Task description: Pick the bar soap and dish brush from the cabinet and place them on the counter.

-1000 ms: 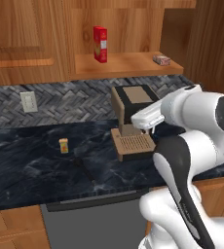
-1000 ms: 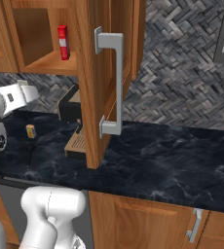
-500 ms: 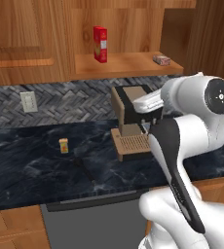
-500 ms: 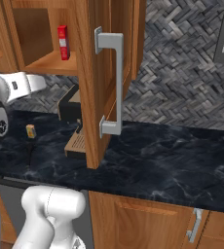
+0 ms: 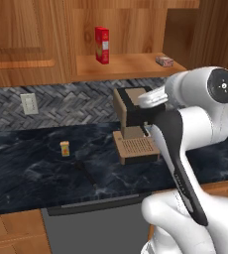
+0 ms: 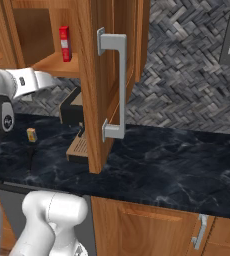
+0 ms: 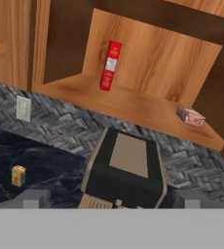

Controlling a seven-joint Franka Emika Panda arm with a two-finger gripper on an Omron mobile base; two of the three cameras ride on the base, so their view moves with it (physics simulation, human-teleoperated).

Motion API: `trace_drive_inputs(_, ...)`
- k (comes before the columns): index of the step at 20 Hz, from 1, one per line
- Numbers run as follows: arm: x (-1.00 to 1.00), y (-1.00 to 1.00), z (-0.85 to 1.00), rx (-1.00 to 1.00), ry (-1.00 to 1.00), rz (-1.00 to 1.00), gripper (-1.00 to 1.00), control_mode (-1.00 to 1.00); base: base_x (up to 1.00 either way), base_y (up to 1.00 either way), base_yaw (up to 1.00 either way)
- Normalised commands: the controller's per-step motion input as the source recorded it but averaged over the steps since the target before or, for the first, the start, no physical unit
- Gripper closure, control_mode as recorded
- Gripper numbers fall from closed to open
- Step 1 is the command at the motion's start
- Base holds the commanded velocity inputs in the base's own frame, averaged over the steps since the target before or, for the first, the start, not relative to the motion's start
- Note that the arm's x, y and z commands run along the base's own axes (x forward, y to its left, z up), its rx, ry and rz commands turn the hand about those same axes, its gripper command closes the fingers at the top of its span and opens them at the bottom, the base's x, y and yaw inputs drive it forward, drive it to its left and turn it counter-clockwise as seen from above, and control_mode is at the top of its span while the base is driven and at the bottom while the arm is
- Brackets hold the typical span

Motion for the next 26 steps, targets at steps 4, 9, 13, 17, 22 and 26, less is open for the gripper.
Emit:
trace_drive_inputs(4,0.09,-0.15,0.00,0.00,0.00,0.00,-1.00,-1.00,0.00,0.00,0.00)
trace_drive_inputs(9,0.18,-0.18,0.00,0.00,-0.02,0.00,-1.00,-1.00,0.00,0.00,0.00)
trace_drive_inputs(13,0.33,-0.17,0.03,0.00,-0.01,0.00,-1.00,-1.00,0.00,0.00,0.00)
trace_drive_inputs(17,0.32,-0.09,0.13,0.01,-0.03,0.00,-1.00,-1.00,0.00,0.00,0.00)
trace_drive_inputs(22,0.39,-0.01,0.08,0.01,-0.01,0.00,-1.00,-1.00,0.00,0.00,0.00)
trace_drive_inputs(26,0.32,0.00,0.00,0.00,0.00,0.00,-1.00,-1.00,0.00,0.00,0.00)
